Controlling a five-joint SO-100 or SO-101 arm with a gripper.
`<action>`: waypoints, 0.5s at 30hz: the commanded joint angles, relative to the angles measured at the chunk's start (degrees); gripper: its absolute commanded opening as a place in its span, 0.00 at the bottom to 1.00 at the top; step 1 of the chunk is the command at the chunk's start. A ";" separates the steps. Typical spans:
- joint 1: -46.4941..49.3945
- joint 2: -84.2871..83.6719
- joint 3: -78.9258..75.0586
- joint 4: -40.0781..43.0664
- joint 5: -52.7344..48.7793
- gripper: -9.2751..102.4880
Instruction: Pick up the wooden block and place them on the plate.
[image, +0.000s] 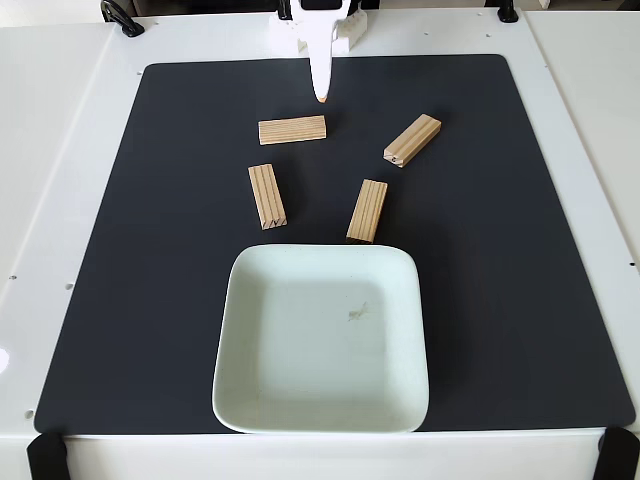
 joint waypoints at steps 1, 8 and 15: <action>-2.46 -0.35 -7.56 7.21 0.44 0.08; -6.06 -12.30 -22.85 7.29 -0.26 0.08; -6.24 -46.67 -47.20 8.09 -9.14 0.08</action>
